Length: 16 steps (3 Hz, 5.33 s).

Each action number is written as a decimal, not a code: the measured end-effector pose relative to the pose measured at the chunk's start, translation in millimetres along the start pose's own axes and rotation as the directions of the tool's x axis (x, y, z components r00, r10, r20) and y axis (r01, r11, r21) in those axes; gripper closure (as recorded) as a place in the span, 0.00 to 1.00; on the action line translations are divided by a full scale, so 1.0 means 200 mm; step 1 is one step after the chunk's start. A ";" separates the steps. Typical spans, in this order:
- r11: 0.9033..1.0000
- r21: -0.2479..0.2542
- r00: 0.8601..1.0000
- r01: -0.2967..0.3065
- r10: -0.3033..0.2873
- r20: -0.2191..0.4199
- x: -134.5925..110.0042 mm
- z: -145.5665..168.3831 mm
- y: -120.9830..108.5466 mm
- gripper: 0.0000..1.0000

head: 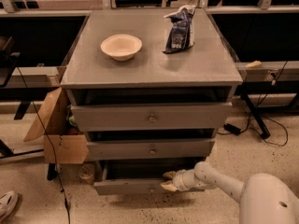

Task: Open bottom drawer

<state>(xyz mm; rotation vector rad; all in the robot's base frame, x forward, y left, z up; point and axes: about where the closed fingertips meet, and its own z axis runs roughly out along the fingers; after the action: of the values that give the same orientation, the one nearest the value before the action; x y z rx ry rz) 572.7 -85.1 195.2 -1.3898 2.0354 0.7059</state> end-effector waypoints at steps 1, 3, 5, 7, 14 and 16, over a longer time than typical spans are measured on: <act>1.000 0.000 1.000 0.000 0.000 0.000 -0.01 -0.01 0.00 0.96; 1.000 0.009 1.000 0.003 -0.002 -0.011 0.04 -0.02 0.02 0.81; 1.000 0.011 1.000 0.019 -0.019 -0.020 0.08 -0.04 0.03 0.35; 1.000 0.009 0.999 0.027 -0.027 -0.033 0.11 -0.06 0.05 0.00; 0.992 -0.009 0.972 0.125 -0.124 -0.200 0.28 -0.14 0.12 0.96; 0.985 -0.003 0.948 0.174 -0.168 -0.271 0.30 -0.18 0.13 0.54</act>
Offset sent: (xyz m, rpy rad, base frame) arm -0.0082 -0.0140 -0.0070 -0.0319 -0.0122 -0.0089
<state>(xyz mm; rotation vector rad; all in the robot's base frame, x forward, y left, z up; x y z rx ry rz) 524.5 -139.8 181.5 -1.7043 2.0833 0.4378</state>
